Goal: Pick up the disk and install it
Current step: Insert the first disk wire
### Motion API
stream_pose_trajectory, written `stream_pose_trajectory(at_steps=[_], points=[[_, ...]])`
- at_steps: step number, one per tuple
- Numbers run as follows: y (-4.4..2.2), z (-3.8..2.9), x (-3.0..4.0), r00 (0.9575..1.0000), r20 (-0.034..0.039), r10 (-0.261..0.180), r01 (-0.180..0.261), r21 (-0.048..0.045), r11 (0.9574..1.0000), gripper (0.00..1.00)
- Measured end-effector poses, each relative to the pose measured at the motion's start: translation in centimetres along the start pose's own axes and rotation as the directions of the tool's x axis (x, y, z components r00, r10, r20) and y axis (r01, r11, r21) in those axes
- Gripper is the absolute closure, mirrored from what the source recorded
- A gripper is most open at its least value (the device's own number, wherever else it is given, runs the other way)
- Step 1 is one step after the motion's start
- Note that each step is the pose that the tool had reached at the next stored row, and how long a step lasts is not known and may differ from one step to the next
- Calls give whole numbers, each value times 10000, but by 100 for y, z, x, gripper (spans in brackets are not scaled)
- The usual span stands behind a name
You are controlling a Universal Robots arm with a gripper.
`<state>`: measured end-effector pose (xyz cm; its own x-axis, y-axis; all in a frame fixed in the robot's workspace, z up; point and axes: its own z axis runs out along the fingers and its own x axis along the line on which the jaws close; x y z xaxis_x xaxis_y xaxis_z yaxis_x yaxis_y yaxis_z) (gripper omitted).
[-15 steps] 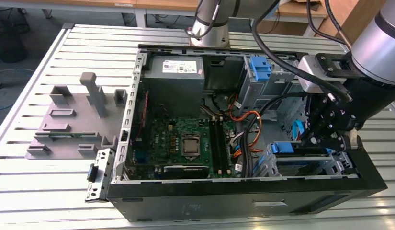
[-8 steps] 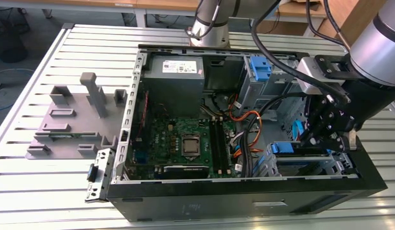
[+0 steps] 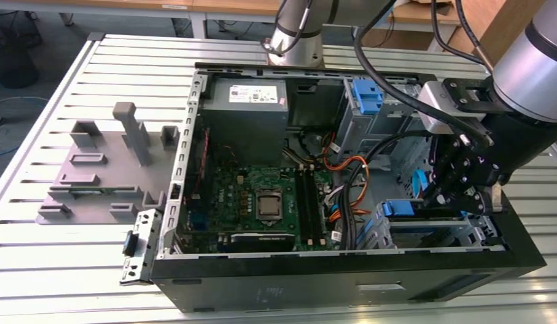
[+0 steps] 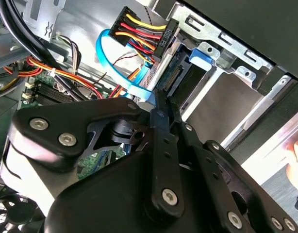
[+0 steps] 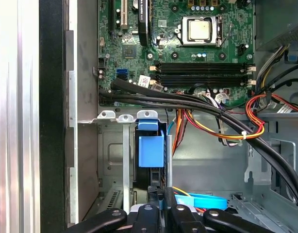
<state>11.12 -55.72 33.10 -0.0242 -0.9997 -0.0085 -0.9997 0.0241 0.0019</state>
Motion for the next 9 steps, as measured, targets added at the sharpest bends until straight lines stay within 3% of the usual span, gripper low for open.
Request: stream_pose_trajectory(at_steps=[9], points=[[0, 1, 0, 10000, 2, 0, 0, 0, 10000, 83]])
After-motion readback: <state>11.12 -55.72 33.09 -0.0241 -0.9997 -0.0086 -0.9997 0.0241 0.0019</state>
